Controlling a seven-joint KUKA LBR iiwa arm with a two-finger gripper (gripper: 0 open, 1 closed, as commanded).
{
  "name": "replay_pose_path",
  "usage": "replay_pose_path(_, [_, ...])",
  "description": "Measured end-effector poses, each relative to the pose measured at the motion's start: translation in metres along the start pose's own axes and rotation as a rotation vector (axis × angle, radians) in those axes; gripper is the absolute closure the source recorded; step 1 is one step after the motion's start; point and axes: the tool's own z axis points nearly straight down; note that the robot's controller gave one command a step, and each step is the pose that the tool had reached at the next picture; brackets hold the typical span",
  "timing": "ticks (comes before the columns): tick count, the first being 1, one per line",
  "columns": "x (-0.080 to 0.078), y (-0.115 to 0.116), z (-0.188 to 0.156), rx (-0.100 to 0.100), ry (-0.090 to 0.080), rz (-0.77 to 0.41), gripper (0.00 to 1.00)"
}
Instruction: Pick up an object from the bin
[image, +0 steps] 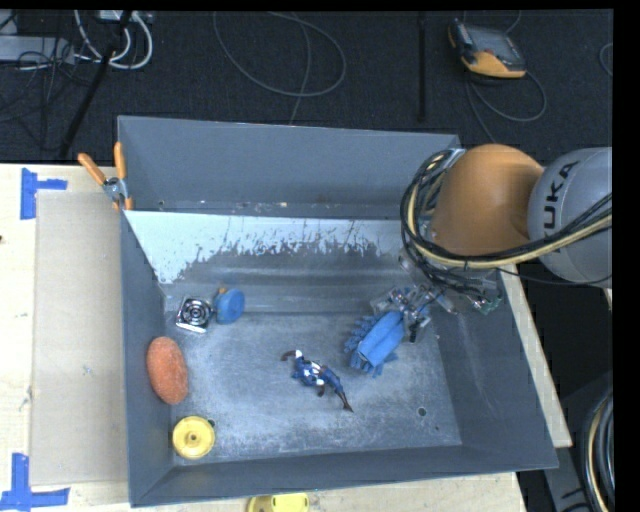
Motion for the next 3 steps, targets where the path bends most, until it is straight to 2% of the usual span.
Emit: replay_pose_path(3, [0.000, 0.001, -0.035, -0.002, 0.002, 0.003, 1.00])
